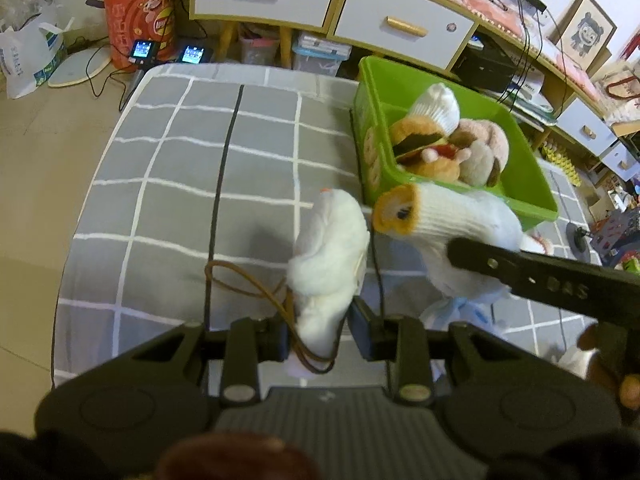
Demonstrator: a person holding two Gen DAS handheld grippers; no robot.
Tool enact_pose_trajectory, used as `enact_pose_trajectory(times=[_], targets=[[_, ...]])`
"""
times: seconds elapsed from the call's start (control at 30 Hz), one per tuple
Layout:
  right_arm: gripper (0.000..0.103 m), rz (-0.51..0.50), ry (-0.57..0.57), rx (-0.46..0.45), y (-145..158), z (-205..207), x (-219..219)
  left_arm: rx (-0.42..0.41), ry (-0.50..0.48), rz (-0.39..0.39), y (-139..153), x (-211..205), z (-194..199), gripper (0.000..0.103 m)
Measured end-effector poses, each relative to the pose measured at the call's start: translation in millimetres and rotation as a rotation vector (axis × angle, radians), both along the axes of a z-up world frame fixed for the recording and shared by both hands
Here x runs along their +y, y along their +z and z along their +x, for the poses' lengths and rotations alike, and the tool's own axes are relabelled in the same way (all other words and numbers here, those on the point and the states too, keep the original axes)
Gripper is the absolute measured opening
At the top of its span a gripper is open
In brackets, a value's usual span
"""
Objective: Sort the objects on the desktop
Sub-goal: 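Carry the sock with the left tool while the right tool carries its sock over the green bin, then open the left tool to drop its sock while the right tool releases its sock into the bin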
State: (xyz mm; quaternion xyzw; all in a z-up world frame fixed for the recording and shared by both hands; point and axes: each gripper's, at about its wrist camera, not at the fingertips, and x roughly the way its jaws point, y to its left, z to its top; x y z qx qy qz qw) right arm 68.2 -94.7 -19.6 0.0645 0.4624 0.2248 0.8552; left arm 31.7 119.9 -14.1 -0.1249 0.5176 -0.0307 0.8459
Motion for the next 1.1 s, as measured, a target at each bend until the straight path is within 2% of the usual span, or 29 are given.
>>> enact_pose_trajectory(times=[0.3,0.63,0.83,1.1], targets=[[0.046,0.027,-0.09,-0.024,21.8,2.9,-44.0,-0.091,0.02,-0.019,27.8,-18.2,17.1,0.028],[0.046,0.061,-0.213,-0.033,26.8,29.0,-88.5,-0.15,0.034,-0.017,54.6,-37.7,52.7,0.028],[0.046,0.097,-0.321,-0.039,21.1,48.7,-119.7,-0.147,0.017,0.006,58.2,-51.0,99.1,0.028],[0.046,0.15,-0.376,-0.044,6.7,68.1,-127.0,-0.15,-0.037,0.05,43.1,-69.4,153.5,0.028]])
